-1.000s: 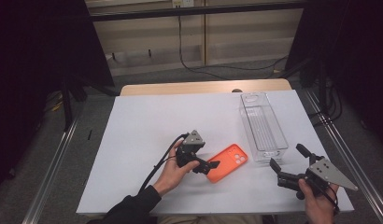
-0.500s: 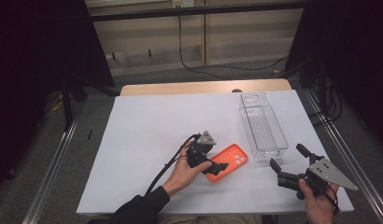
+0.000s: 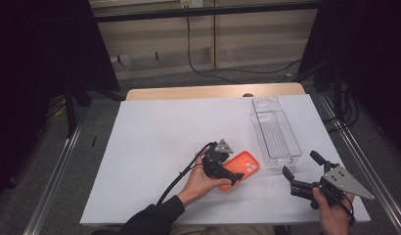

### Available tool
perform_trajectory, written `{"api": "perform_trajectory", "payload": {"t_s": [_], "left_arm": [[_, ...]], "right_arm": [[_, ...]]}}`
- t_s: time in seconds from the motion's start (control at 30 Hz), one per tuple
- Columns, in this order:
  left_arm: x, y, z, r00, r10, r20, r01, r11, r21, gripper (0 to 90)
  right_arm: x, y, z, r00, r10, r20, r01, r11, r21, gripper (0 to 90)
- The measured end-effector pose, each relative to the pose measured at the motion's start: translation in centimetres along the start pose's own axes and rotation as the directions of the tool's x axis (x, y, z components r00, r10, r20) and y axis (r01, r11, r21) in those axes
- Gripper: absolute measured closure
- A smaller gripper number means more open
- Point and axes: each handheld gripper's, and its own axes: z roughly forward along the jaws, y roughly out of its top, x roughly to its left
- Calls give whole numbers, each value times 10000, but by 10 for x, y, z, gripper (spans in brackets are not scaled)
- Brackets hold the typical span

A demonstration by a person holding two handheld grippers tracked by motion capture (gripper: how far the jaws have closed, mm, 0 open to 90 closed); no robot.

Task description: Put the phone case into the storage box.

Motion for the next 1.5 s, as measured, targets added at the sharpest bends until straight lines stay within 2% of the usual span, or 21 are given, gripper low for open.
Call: {"api": "perform_trajectory", "payload": {"t_s": [0.2,0.37,0.67,0.73,0.83,0.87,0.9,0.93,1.07,1.1,1.13,1.2,1.5], "left_arm": [[1,0,5,9999,46,-100,-44,9998,186,53],[3,0,9,9999,-126,-43,127,9996,239,53],[-1,0,13,9998,137,160,-143,9992,381,58],[-4,1,14,9992,399,11,-399,9977,540,43],[-4,1,13,9984,561,-113,-553,9963,657,62],[-5,1,13,9971,727,-206,-711,9949,714,84],[-7,0,14,9938,1070,-307,-1041,9910,844,92],[-8,0,15,9930,1131,-345,-1100,9905,822,92],[-8,2,15,9938,1048,-384,-1007,9901,975,92],[-8,3,15,9929,1129,-380,-1081,9880,1106,94],[-9,3,15,9938,1034,-401,-984,9889,1113,96],[-10,5,15,9937,1046,-405,-984,9862,1333,108],[-11,6,13,9941,946,-525,-865,9865,1390,155]], "right_arm": [[1,0,0,10000,10,-24,-10,10000,31,0],[0,0,0,10000,6,-14,-6,10000,52,0],[0,-1,1,10000,-32,-1,32,10000,55,0],[0,0,1,10000,-24,-10,24,10000,58,0],[0,0,0,10000,-26,-17,26,10000,56,0],[0,0,1,10000,-15,-18,16,10000,60,0],[0,-1,1,10000,3,-28,-3,10000,72,0],[0,-1,1,10000,32,-42,-32,10000,69,0],[0,-1,2,10000,12,-32,-11,10000,61,0],[0,-1,1,10000,9,-23,-8,10000,68,0],[0,-1,1,10000,15,-24,-15,10000,71,0],[1,-1,2,10000,15,-22,-15,10000,79,0],[0,-1,1,9999,2,-104,-2,10000,82,0]]}}
